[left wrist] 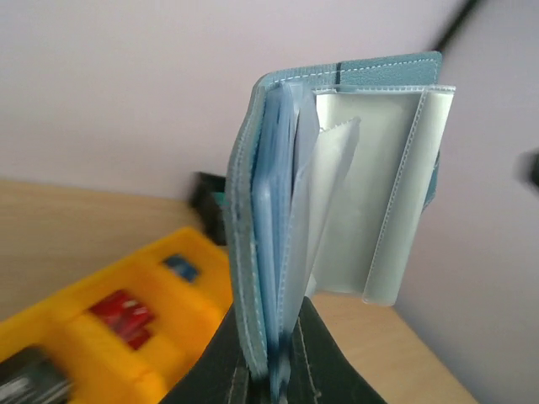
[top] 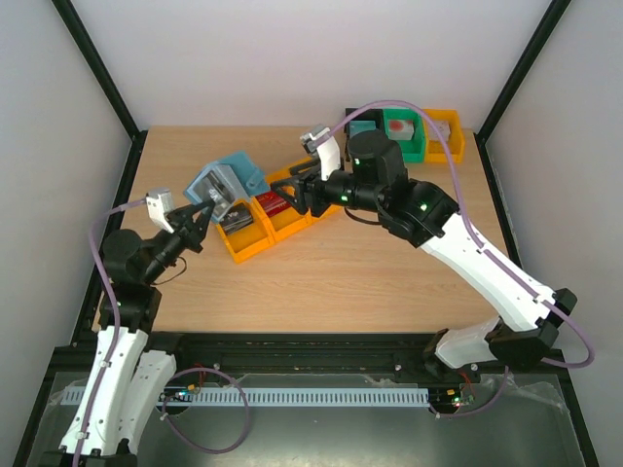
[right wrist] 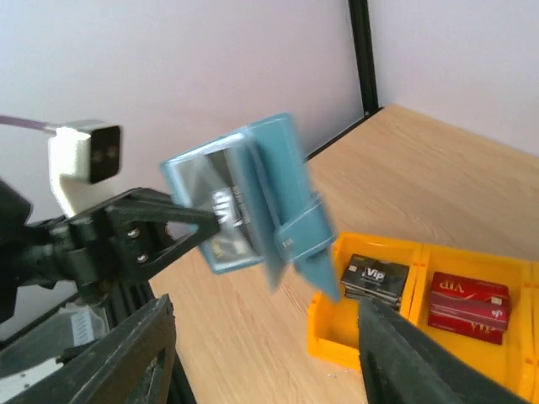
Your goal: Take the credit cards out of the card holder
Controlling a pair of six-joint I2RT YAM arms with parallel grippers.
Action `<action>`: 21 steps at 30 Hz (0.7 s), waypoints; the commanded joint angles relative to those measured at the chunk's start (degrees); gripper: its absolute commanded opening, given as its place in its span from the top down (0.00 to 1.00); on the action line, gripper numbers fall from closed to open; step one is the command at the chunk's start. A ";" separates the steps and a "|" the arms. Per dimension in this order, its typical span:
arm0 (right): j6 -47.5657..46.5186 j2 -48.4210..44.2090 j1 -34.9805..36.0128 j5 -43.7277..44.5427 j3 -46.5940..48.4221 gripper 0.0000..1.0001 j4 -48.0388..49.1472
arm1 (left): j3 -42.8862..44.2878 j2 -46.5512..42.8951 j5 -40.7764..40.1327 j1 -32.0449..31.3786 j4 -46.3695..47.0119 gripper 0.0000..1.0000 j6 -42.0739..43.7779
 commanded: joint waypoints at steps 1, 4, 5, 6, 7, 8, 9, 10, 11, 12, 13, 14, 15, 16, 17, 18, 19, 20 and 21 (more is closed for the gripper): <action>3.64 2.54 0.14 -5.16 3.98 0.49 -1.33 | 2.80 1.31 -18.15 0.45 -11.37 0.98 7.46; 6.24 6.37 3.02 -14.12 5.16 0.57 2.97 | 3.26 1.58 -18.12 0.45 -12.57 0.98 9.02; 6.27 7.16 4.53 -15.90 5.18 0.57 5.21 | 3.35 1.80 -17.49 0.45 -12.51 0.98 9.19; 6.90 7.63 5.51 -17.29 4.32 0.56 8.53 | 3.41 2.00 -16.82 0.47 -12.29 0.98 9.29; 8.68 7.84 6.09 -18.48 2.87 0.56 14.38 | 3.36 2.01 -15.96 0.45 -11.99 0.98 9.33; 10.92 8.12 6.13 -19.26 1.26 0.56 18.86 | 3.18 1.97 -15.33 0.45 -11.71 0.98 9.30; 12.75 8.48 6.19 -19.58 0.12 0.56 22.30 | 2.76 1.83 -14.85 0.49 -11.43 0.98 9.15; 13.84 9.21 6.15 -19.56 -0.16 0.56 24.22 | 2.39 1.60 -14.61 0.45 -11.22 0.98 8.83; 14.47 10.16 6.17 -19.30 0.12 0.56 25.01 | 2.07 1.58 -14.45 0.45 -11.14 0.98 8.55; 14.89 11.09 6.20 -18.19 0.62 0.55 25.02 | 1.81 1.58 -14.18 0.45 -11.15 0.98 8.44; 15.23 12.15 6.14 -17.02 1.34 0.55 24.46 | 1.56 1.70 -14.03 0.45 -11.25 0.98 8.32; 15.46 13.05 6.06 -16.34 1.98 0.55 23.95 | 1.49 1.90 -14.00 0.45 -11.26 0.98 8.32; 15.89 14.00 5.96 -16.20 2.30 0.55 23.73 | 1.42 2.18 -14.00 0.41 -11.13 0.98 8.29; 16.41 14.80 5.85 -16.24 2.51 0.55 23.65 | 1.29 2.44 -14.07 0.37 -10.96 0.98 8.22; 17.09 15.46 5.73 -16.26 2.50 0.56 23.84 | 1.23 2.67 -14.08 0.32 -10.79 0.98 8.05; 17.63 16.03 5.64 -16.27 2.32 0.55 23.98 | 1.27 2.89 -13.93 0.28 -10.52 0.98 7.72; 18.10 16.48 5.49 -16.03 2.04 0.56 24.07 | 1.31 3.17 -13.54 0.27 -10.29 0.98 7.34; 18.65 16.84 5.39 -15.50 1.69 0.56 24.28 | 1.43 3.26 -12.87 0.23 -9.98 0.98 6.97; 19.23 17.10 5.16 -14.87 1.19 0.57 24.54 | 1.42 3.33 -12.19 0.19 -9.57 0.98 6.70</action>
